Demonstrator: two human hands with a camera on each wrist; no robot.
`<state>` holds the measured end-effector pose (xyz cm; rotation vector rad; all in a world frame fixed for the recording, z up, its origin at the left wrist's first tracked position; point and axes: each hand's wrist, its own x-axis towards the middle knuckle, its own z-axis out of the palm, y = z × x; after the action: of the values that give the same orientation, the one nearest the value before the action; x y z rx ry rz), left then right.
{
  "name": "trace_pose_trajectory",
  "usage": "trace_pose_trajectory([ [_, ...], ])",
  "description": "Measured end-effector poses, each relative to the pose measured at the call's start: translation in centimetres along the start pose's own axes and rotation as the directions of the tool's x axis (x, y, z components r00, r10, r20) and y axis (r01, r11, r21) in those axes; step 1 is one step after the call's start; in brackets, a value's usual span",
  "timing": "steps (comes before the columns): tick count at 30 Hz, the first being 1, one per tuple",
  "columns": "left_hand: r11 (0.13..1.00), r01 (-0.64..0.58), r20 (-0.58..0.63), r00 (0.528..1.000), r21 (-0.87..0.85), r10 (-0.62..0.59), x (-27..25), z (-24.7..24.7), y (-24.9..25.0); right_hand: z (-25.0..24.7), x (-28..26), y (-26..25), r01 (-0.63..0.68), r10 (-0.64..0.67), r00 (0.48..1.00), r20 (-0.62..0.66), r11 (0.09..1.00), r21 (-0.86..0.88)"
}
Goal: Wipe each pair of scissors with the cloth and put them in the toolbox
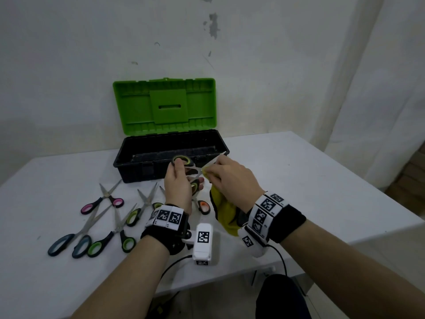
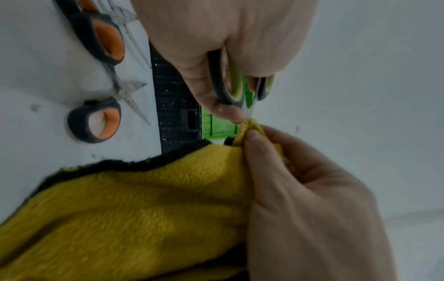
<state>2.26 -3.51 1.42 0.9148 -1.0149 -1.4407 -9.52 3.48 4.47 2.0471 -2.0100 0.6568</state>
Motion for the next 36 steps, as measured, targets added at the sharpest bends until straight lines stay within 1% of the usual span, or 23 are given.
trace_pose_trajectory([
  [2,1.0,-0.009,-0.029,1.0,-0.024,0.008,0.2,-0.3,0.3,0.1,-0.3,0.6,-0.06,0.06,0.997,0.055,0.998,0.001],
  [4,0.999,-0.03,-0.064,0.998,-0.017,0.029,0.6,-0.6,0.4,-0.1,-0.5,1.1,-0.109,0.105,0.993,0.061,0.993,0.055],
  [6,0.999,-0.048,-0.061,0.997,0.01,0.048,0.7,-0.6,0.5,-0.5,-0.4,1.1,-0.13,0.13,0.992,0.004,0.985,0.114],
  [9,0.995,-0.092,-0.051,0.994,0.049,0.095,0.5,-0.2,0.7,-0.7,0.1,0.4,-0.134,0.138,0.99,-0.027,0.985,0.107],
  [11,0.992,-0.11,-0.057,0.992,0.062,0.114,0.4,-0.1,0.7,-0.7,0.0,0.1,-0.128,0.139,0.988,-0.061,0.98,0.152],
  [13,0.989,-0.124,-0.063,0.99,0.081,0.129,0.4,-0.1,0.8,-0.8,0.0,-0.1,-0.119,0.146,0.982,-0.124,0.972,0.2],
  [14,0.989,-0.121,-0.067,0.99,0.088,0.127,0.2,-0.2,0.8,-0.9,0.1,-0.1,-0.133,0.162,0.978,-0.132,0.969,0.207],
  [17,0.989,-0.124,-0.058,0.99,0.081,0.129,-0.3,-0.2,0.7,-0.7,0.5,-0.1,-0.217,0.229,0.971,-0.064,0.963,0.159],
  [19,0.987,-0.126,-0.043,0.99,0.099,0.131,-0.6,-0.1,0.7,-0.4,0.6,-0.2,-0.239,0.243,0.97,-0.015,0.962,0.131],
  [24,0.983,-0.139,0.017,0.99,0.122,0.138,-1.0,0.3,0.6,0.4,0.9,-0.5,-0.252,0.256,0.967,-0.002,0.95,0.187],
  [26,0.98,-0.151,0.011,0.989,0.133,0.151,-1.1,0.3,0.4,0.6,1.1,-0.5,-0.258,0.273,0.962,-0.007,0.919,0.296],
  [28,0.976,-0.167,-0.006,0.985,0.138,0.17,-1.1,0.1,0.3,0.2,1.1,-0.3,-0.277,0.312,0.95,-0.01,0.856,0.437],
  [29,0.975,-0.172,-0.014,0.984,0.14,0.176,-1.0,-0.1,0.2,-0.2,1.0,-0.3,-0.292,0.339,0.941,-0.013,0.827,0.48],
  [32,0.98,-0.162,-0.038,0.985,0.113,0.168,-0.6,-0.3,0.3,-1.7,1.2,0.4,-0.307,0.416,0.907,-0.068,0.763,0.568],
  [36,0.987,-0.145,-0.027,0.989,0.069,0.147,-0.4,-0.3,0.4,-3.2,1.8,1.5,-0.303,0.475,0.871,-0.124,0.718,0.627],
])
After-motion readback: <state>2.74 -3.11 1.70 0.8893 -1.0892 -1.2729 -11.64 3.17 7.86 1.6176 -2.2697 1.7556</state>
